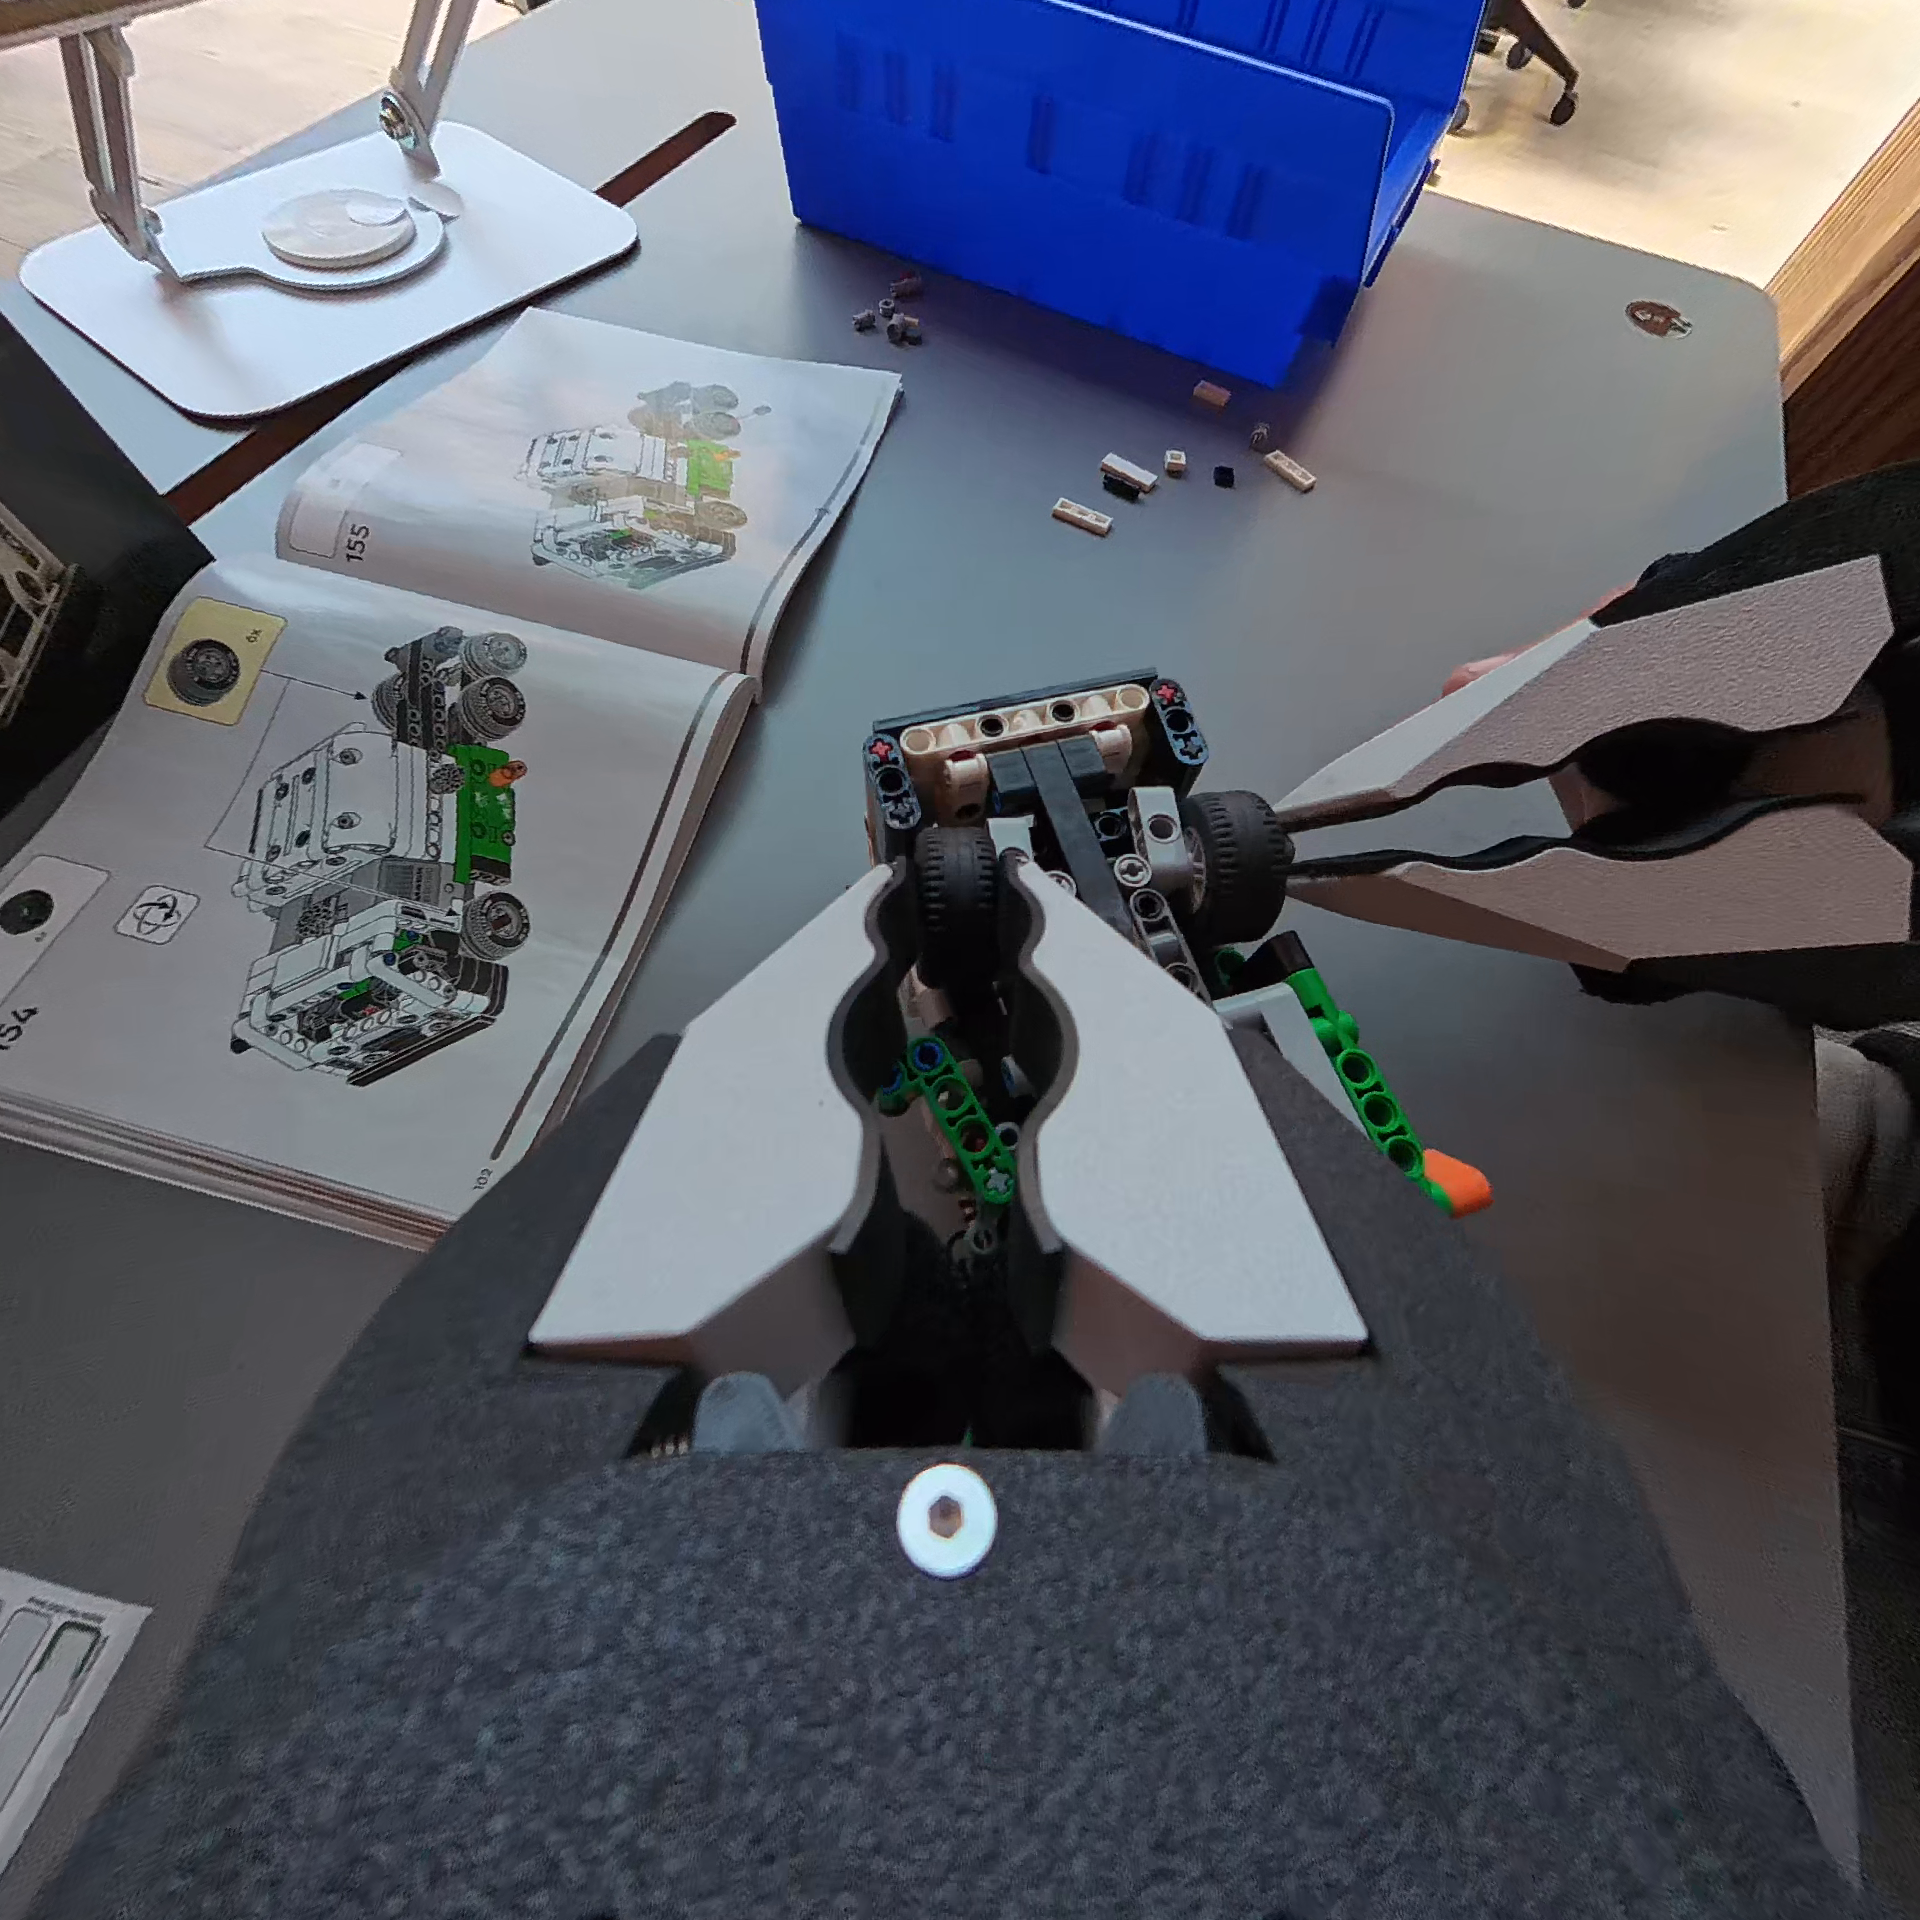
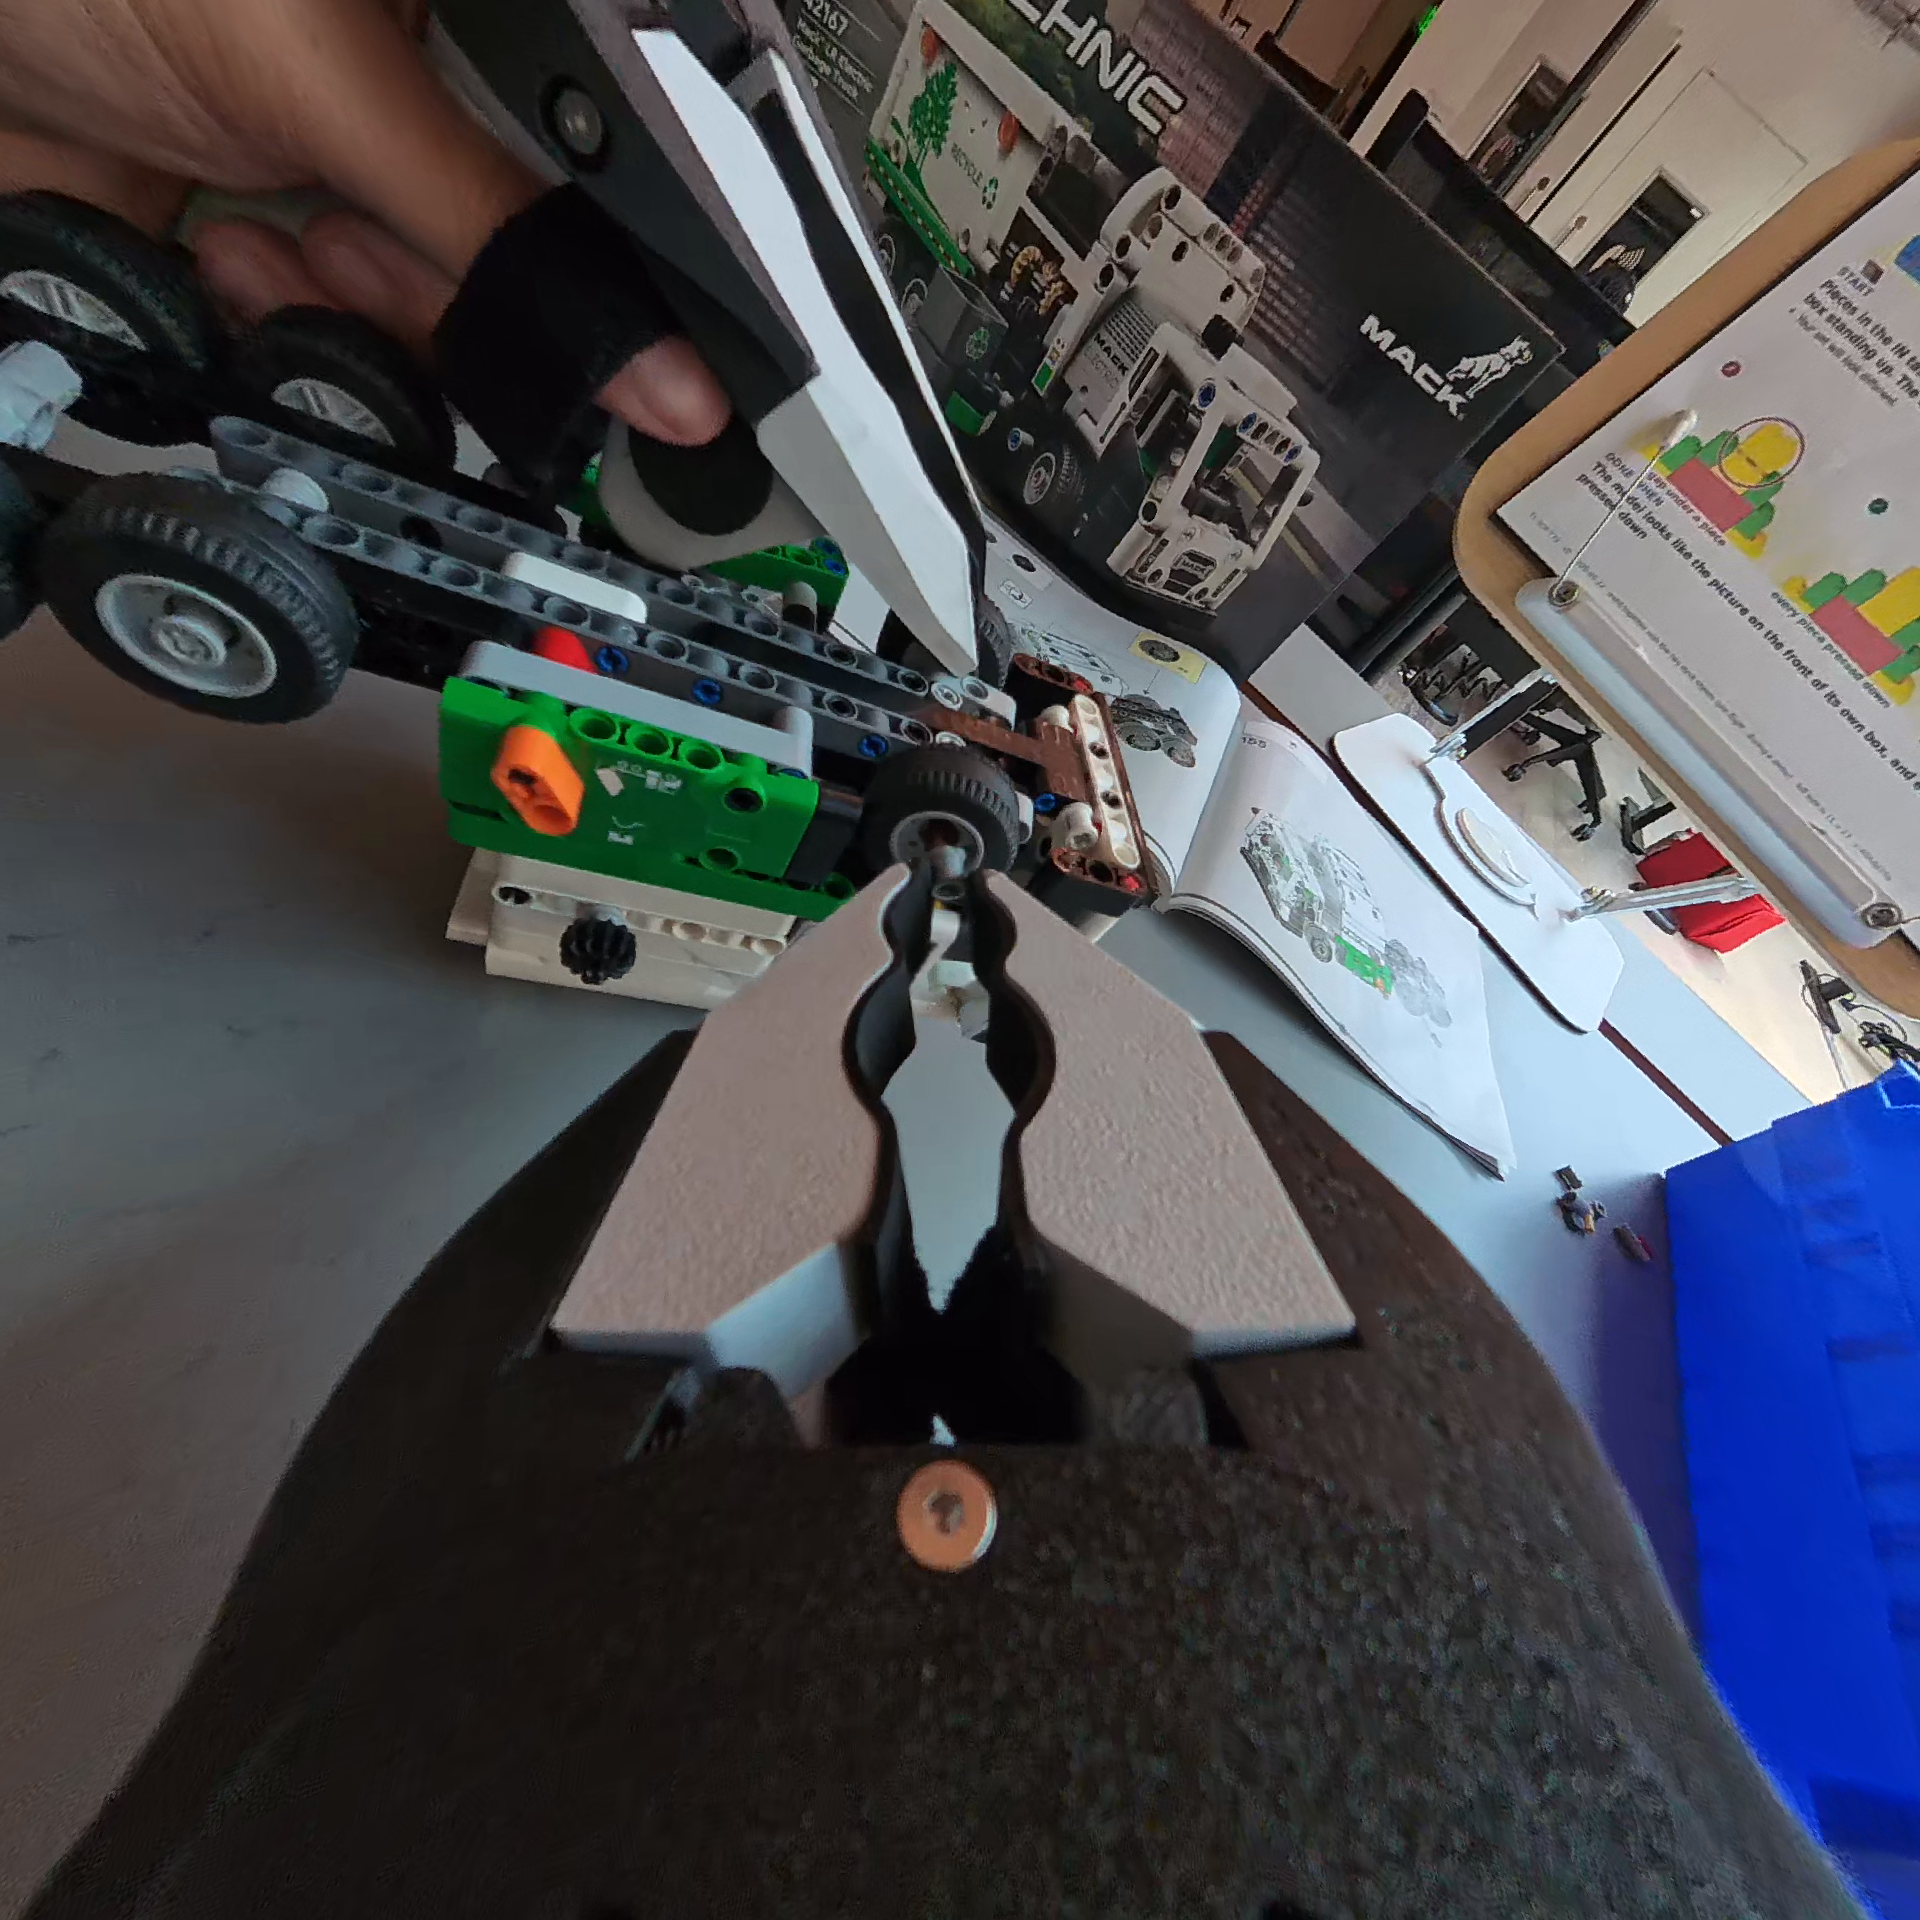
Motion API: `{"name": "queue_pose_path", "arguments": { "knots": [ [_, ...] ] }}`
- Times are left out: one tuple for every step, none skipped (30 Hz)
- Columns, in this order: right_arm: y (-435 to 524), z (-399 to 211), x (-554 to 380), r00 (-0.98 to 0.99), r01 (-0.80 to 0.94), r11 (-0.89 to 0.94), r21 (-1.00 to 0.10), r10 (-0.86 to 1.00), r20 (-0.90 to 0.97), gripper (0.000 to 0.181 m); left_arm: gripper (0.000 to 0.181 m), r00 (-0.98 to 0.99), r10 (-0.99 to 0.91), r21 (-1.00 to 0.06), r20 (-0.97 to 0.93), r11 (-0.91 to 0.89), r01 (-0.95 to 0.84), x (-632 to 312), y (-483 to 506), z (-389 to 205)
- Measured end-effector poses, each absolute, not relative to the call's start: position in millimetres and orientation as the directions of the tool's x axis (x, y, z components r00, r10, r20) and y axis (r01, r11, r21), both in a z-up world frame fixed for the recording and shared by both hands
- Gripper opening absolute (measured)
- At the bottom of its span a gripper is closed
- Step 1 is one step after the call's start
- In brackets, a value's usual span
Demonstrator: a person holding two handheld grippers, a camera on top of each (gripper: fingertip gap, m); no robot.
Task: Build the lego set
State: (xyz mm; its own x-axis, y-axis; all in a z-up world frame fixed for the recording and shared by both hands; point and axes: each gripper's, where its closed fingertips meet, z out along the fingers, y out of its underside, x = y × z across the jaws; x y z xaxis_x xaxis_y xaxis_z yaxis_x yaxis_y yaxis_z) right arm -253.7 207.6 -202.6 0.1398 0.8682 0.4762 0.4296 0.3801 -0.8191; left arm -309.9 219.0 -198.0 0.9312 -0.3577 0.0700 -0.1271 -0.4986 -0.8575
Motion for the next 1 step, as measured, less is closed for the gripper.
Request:
{"name": "queue_pose_path", "arguments": {
  "knots": [
    [207.6,-203.3,-254.1,0.140,0.432,0.374,-0.821,0.871,0.471,0.005,0.013,0.932,-0.356,-0.858,0.063,-0.496,-0.132,-310.6,218.9,-197.9]
  ]
}}
